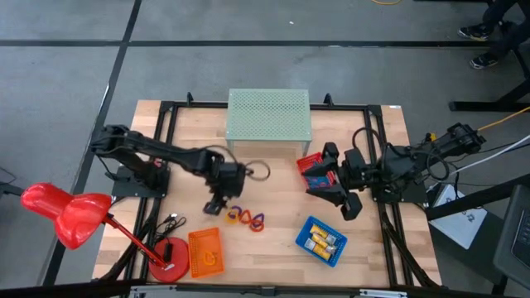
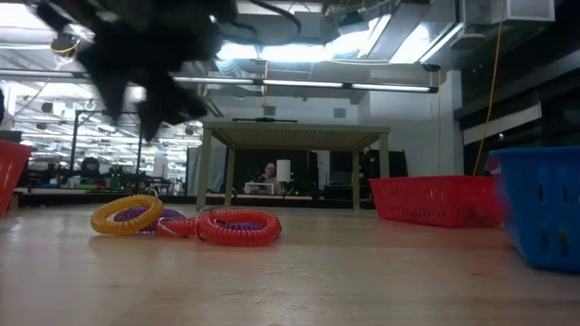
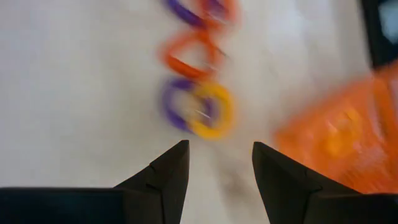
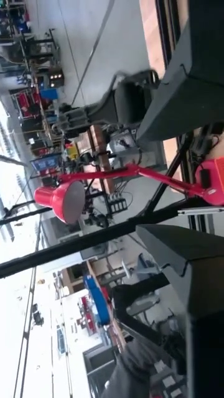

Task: Pick & Place Office Desk Supplies
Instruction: Put the orange spring rubber band into the orange basket

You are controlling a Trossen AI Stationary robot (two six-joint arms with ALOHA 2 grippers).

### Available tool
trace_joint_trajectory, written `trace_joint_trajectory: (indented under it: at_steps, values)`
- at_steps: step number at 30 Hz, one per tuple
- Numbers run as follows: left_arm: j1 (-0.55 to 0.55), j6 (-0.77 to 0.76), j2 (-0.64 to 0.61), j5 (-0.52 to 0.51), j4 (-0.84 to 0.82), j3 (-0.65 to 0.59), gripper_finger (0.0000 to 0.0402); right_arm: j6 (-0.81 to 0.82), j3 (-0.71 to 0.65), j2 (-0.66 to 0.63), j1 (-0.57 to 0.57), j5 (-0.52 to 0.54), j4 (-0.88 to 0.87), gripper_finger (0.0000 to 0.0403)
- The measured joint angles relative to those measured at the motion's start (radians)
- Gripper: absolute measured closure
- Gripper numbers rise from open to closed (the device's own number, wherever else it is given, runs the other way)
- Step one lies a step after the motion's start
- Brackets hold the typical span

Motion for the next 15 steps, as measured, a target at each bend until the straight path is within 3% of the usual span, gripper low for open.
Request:
trace_joint_trajectory:
  at_steps: [6, 15]
  values:
    - [0.087, -0.054, 0.038, -0.126, 0.164, 0.0, 0.0231, -0.007, 0.0, 0.001, -0.012, -0.004, 0.006, 0.0174]
    - [-0.031, 0.003, 0.164, -0.228, 0.253, 0.058, 0.0231, -0.025, 0.0, 0.001, -0.013, -0.004, 0.001, 0.0174]
